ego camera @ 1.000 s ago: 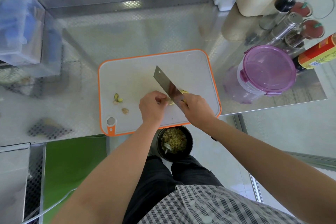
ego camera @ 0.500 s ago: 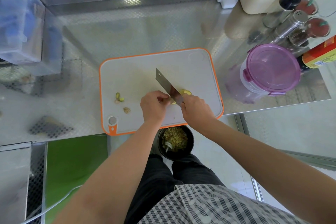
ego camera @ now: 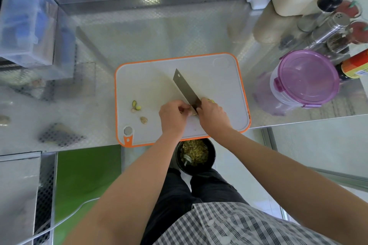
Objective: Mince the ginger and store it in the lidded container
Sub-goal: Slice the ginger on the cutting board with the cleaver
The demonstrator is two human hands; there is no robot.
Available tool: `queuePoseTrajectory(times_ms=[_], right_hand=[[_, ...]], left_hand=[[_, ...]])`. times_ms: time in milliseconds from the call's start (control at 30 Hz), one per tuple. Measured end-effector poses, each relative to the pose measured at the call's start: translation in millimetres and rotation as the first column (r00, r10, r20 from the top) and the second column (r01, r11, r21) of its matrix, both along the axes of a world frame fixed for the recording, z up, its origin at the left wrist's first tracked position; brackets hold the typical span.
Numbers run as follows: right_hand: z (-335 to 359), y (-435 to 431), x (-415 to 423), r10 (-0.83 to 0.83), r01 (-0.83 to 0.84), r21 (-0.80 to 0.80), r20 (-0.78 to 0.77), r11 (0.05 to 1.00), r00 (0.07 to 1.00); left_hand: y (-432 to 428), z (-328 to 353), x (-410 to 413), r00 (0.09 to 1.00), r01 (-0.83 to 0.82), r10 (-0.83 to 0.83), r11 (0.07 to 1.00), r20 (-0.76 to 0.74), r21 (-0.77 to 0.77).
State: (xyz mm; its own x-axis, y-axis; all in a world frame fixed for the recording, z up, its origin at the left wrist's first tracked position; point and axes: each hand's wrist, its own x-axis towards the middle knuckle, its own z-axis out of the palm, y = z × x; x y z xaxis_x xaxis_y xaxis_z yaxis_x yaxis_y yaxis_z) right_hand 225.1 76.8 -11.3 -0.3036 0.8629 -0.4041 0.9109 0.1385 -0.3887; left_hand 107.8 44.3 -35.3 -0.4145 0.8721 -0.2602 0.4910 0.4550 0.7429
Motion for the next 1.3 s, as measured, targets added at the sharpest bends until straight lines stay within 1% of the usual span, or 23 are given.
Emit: queuePoseTrajectory(times_ms=[67, 200, 367, 667, 1067, 1300], right_hand=[[2, 4, 8, -0.023, 0.022, -0.011, -0.053, 1.000, 0.998], [16, 3, 21, 0.009, -0.007, 0.018, -0.098, 1.000, 0.995], [20, -5, 22, 0.067, -0.065, 0.027, -0.068, 0.997, 0.995], [21, -10, 19, 0.071, -0.071, 0.038, -0.017, 0.997, 0.997], [7, -8, 3, -0.024, 0.025, -0.030, 0.030, 0.999, 0.999], [1, -6, -3, 0.000, 0.000, -0.010, 0.041, 1.000, 0.999]], left_hand=[[0, 1, 1, 1.000, -0.007, 0.007, 1.000, 0.021, 0.003], [0, 1, 0, 0.999, -0.017, 0.017, 1.000, 0.035, 0.004], [0, 1, 2, 1.000, -0.023, 0.023, 1.000, 0.013, -0.002], [0, 1, 2, 0.999, -0.036, 0.036, 0.999, -0.010, 0.007], [3, 1, 1, 0.999, -0.014, 0.013, 1.000, -0.035, -0.012], [3, 1, 0, 0.999, 0.002, -0.002, 1.000, -0.044, 0.002]])
